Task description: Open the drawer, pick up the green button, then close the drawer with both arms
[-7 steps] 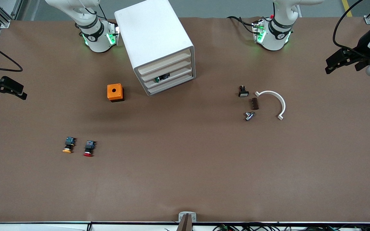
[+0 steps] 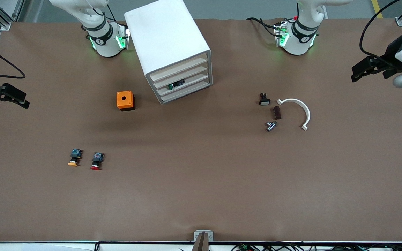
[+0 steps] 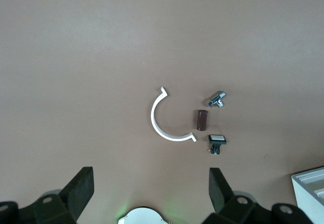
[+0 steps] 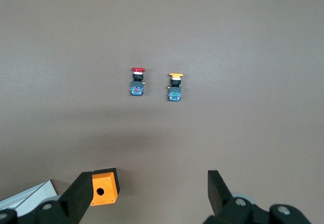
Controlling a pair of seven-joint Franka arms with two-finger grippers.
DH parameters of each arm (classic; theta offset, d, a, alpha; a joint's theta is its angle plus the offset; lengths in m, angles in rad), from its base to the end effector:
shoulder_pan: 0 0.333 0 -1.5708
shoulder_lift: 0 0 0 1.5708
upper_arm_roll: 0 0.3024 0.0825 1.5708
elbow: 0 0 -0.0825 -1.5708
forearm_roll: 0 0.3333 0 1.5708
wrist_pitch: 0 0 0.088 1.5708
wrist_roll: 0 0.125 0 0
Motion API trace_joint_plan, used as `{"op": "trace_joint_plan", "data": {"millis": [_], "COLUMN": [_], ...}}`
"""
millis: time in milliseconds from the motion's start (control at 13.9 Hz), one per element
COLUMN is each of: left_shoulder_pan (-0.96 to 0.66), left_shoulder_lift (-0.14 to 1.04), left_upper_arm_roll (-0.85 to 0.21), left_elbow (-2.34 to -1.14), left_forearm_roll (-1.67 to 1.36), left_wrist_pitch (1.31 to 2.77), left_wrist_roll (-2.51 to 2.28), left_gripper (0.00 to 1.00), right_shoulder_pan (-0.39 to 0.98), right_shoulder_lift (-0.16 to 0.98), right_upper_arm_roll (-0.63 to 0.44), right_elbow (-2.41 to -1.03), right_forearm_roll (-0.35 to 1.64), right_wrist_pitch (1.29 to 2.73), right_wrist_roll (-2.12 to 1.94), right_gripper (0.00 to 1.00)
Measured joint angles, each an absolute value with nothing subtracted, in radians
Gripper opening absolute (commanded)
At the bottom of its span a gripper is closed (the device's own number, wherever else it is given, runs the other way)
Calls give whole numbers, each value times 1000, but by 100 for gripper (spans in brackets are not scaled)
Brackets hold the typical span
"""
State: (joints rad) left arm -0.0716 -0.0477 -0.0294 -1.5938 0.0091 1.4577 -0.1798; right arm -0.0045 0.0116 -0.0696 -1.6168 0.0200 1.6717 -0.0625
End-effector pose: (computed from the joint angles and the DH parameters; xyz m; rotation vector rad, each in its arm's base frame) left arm 0.4734 -0.0471 0.5974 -3.1135 -0.1239 0.1342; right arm 0.5156 -0.0358 0.5766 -3.1246 0.0206 -0.0696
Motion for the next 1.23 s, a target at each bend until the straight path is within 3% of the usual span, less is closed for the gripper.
{"op": "trace_joint_plan", "data": {"millis": [865,1226], "left_shoulder_pan": [-145,-269], "left_shoulder_lift": [291,474], "left_upper_arm_roll": [-51,-53], "left_elbow": [-1588,-1481], "left_forearm_roll": [-152,-250], "left_wrist_pitch": [1598,1609], "left_wrist_roll": [-541,-986], "left_gripper": [100,100], "right_shoulder_pan": [3,3], "right_shoulder_lift": [11,11], "right_upper_arm_roll": [-67,-67], "right_elbow": [-1609,-1609], "right_forearm_roll": [-24,-24], "right_wrist_pitch": [1673,1673], "right_wrist_roll": [-62,-62], "right_gripper": [100,100]}}
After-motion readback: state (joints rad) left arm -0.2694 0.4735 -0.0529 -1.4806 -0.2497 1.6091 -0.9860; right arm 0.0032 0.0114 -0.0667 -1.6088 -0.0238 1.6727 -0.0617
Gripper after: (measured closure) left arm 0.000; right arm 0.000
